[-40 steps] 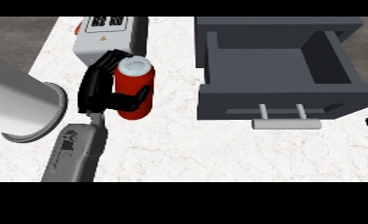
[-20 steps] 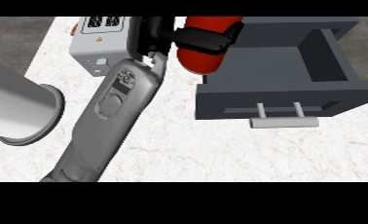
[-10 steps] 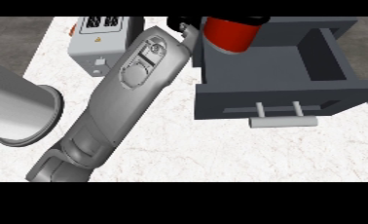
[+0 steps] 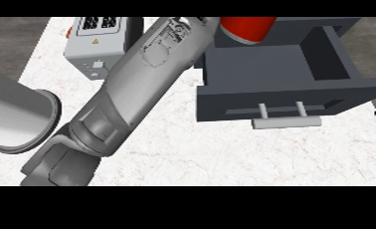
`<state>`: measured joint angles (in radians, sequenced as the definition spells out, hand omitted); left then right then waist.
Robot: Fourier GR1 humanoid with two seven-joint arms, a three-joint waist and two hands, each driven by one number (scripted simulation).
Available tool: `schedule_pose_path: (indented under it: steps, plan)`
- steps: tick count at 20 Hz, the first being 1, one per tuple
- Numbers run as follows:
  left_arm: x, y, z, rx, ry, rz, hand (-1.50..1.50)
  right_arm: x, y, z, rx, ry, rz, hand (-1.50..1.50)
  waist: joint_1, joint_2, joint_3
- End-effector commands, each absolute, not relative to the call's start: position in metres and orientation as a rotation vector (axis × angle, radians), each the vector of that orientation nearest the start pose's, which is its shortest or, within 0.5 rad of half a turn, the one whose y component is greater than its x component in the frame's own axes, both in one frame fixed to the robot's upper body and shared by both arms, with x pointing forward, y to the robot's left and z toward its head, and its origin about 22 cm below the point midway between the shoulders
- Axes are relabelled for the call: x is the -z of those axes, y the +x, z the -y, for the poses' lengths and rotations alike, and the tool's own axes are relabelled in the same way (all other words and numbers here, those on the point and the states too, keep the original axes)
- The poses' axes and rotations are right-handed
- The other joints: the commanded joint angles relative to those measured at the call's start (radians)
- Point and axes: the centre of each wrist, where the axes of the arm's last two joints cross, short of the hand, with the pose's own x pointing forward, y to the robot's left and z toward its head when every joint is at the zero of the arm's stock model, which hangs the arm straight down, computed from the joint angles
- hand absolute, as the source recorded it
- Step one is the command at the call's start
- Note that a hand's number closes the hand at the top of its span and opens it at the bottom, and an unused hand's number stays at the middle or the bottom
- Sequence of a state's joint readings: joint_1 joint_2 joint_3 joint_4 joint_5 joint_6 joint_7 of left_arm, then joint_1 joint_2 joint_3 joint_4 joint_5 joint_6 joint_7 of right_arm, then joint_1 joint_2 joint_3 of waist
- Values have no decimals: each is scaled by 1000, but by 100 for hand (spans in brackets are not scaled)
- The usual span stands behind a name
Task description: Pick up the can, place it into the drawer and close the drawer
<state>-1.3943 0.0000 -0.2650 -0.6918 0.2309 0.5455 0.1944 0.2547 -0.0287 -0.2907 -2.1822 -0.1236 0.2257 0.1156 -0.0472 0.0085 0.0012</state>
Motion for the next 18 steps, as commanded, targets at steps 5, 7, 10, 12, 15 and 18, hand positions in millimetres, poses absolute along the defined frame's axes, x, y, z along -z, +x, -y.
schedule_pose_path:
  steps: [5, 7, 10, 12, 15, 18]
  plan:
    - [-238, 423, 20, 238, 94, 1767, 150, -109, 159, 302, 1, -157, 1845, -150, -23, 7, 1]
    - [-223, 421, 19, 224, 82, 1748, 150, -111, 152, 294, 30, -168, 1834, -150, -25, 4, 0]
    - [-225, 425, 20, 255, 94, 1749, 150, -98, 178, 301, 4, -164, 1834, -150, -30, 12, 2]
    - [-213, 427, 16, 267, 131, 1755, 150, -115, 174, 292, 7, -173, 1849, -150, -17, 7, 0]
    - [-212, 424, 21, 233, 173, 1778, 150, -105, 177, 298, -13, -162, 1847, -150, -56, 15, 2]
    - [-204, 426, 18, 265, 199, 1771, 150, -110, 179, 295, 20, -157, 1854, -150, -45, 12, 1]
